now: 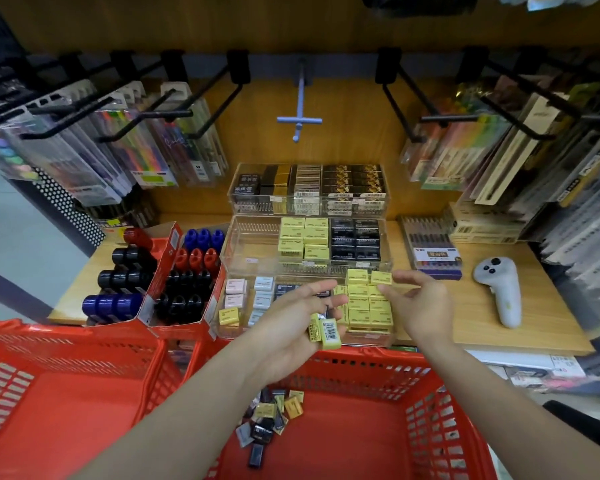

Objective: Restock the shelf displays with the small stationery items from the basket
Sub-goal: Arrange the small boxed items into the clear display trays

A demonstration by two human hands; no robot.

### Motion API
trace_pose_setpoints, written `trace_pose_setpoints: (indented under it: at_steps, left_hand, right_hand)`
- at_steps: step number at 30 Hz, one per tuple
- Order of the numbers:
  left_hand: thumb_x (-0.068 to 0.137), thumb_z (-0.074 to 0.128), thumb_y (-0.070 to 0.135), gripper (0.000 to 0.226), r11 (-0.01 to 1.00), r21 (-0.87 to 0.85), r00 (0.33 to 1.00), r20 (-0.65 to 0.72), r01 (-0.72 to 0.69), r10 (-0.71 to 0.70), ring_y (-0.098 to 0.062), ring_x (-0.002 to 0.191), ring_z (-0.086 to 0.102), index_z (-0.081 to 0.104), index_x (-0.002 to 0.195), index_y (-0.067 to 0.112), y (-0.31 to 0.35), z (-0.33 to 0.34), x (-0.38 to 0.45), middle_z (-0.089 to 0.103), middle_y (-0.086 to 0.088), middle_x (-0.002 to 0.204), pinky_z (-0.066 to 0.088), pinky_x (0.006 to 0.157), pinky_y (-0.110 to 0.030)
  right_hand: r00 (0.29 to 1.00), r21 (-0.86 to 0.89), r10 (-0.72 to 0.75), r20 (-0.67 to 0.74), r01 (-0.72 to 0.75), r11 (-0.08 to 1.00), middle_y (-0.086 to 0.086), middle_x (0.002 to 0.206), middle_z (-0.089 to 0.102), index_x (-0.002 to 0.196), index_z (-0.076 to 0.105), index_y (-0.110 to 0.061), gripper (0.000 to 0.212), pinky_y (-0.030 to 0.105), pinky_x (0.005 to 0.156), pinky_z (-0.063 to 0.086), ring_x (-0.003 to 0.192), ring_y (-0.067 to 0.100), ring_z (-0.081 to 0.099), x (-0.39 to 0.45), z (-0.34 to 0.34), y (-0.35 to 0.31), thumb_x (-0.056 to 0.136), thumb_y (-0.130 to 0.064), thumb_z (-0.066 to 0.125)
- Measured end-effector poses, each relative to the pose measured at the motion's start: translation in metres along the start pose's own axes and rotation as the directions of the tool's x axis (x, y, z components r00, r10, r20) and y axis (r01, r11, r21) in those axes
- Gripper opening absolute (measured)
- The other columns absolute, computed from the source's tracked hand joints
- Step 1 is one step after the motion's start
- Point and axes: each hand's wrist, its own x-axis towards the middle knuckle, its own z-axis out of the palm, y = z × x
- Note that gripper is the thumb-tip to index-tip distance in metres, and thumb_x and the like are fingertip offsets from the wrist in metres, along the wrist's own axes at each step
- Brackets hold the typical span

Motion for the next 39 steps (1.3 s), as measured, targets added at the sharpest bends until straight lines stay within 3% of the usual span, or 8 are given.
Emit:
trace_pose_setpoints:
  at_steps: [5,9,12,18,23,28,34,39]
  left_hand:
    - [0.099,0.045,-0.004,0.027,0.997,-0.012,0.996,-0.062,-0.070,0.069,-0.018,0.073,0.059,0.068,0.108,0.007,0.002,0.005,-0.009,0.066,-0.012,0.095,0.058,0.061,-0.034]
    - [0.103,0.047,0.019,0.023,0.980,0.131,0.976,-0.135,-0.151,0.169,-0.014,0.077,0.058,0.070,0.101,0.014,0.004,0.013,-0.019,0.057,-0.003,0.097,0.056,0.074,-0.036]
    - [0.099,0.052,0.038,0.028,0.978,0.127,0.974,-0.135,-0.165,0.182,-0.020,0.104,0.056,0.068,0.102,0.016,0.004,0.016,-0.022,0.053,0.001,0.105,0.051,0.095,-0.046]
    - [0.093,0.043,-0.009,0.033,0.994,-0.038,0.990,0.097,-0.098,0.102,-0.027,0.085,0.059,0.059,0.120,0.003,0.008,0.014,-0.035,0.055,-0.015,0.099,0.049,0.085,-0.041]
    - [0.098,0.050,-0.007,0.019,0.994,0.007,0.992,-0.060,-0.110,0.111,-0.024,0.098,0.064,0.063,0.110,0.000,0.005,-0.001,-0.030,0.052,-0.018,0.120,0.060,0.076,-0.031]
    - [0.093,0.063,0.004,0.021,0.983,0.138,0.984,-0.114,-0.123,0.139,-0.019,0.093,0.065,0.062,0.114,0.005,0.004,-0.010,-0.018,0.050,-0.013,0.125,0.060,0.074,-0.024]
    - [0.095,0.053,-0.009,0.033,0.968,0.209,0.987,-0.057,-0.137,0.152,-0.021,0.101,0.068,0.058,0.123,0.007,0.006,-0.008,0.001,0.055,-0.015,0.119,0.058,0.086,-0.027]
    - [0.090,0.069,0.011,0.022,0.871,0.449,0.953,-0.120,-0.198,0.278,-0.018,0.096,0.061,0.067,0.111,0.018,0.005,-0.004,0.024,0.060,-0.002,0.118,0.054,0.084,-0.029]
  right_hand:
    - [0.997,-0.002,0.074,0.031,-0.074,0.997,0.013,0.116,0.064,0.115,0.067,-0.021,0.048,0.030,0.082,0.051,0.080,0.016,0.063,-0.011,-0.007,-0.017,0.074,-0.040,0.083]
    - [0.963,0.385,-0.105,0.250,0.001,0.923,-0.009,0.111,0.065,0.113,0.064,-0.035,0.044,0.025,0.068,0.057,0.075,0.008,0.070,-0.075,-0.021,-0.051,0.074,-0.053,0.075]
    - [0.916,0.513,-0.222,0.333,0.022,0.858,-0.009,0.109,0.064,0.101,0.071,-0.034,0.034,0.013,0.072,0.054,0.084,0.003,0.070,-0.110,-0.014,-0.067,0.073,-0.023,0.085]
    - [0.947,0.427,-0.176,0.268,0.047,0.903,-0.007,0.100,0.070,0.095,0.073,-0.029,0.022,0.011,0.074,0.051,0.082,-0.001,0.066,-0.104,-0.023,-0.070,0.082,-0.012,0.078]
    - [0.921,0.655,0.120,0.371,-0.351,0.669,-0.001,0.081,0.076,0.105,0.071,-0.021,0.015,0.020,0.070,0.057,0.078,0.013,0.073,-0.093,-0.038,-0.060,0.090,-0.022,0.068]
    - [0.873,0.659,0.156,0.462,-0.455,0.599,0.007,0.089,0.076,0.105,0.072,-0.020,0.019,0.018,0.072,0.057,0.086,0.017,0.074,-0.081,-0.043,-0.046,0.087,-0.013,0.071]
    - [0.936,0.416,0.109,0.335,-0.251,0.874,0.001,0.097,0.070,0.101,0.067,-0.029,0.023,0.029,0.071,0.058,0.082,0.014,0.072,-0.055,-0.034,-0.034,0.084,-0.016,0.076]
    - [0.985,0.083,-0.017,0.171,0.003,0.997,-0.018,0.080,0.064,0.100,0.062,-0.027,0.024,0.005,0.055,0.040,0.073,-0.009,0.060,-0.022,-0.031,-0.019,0.082,-0.032,0.077]
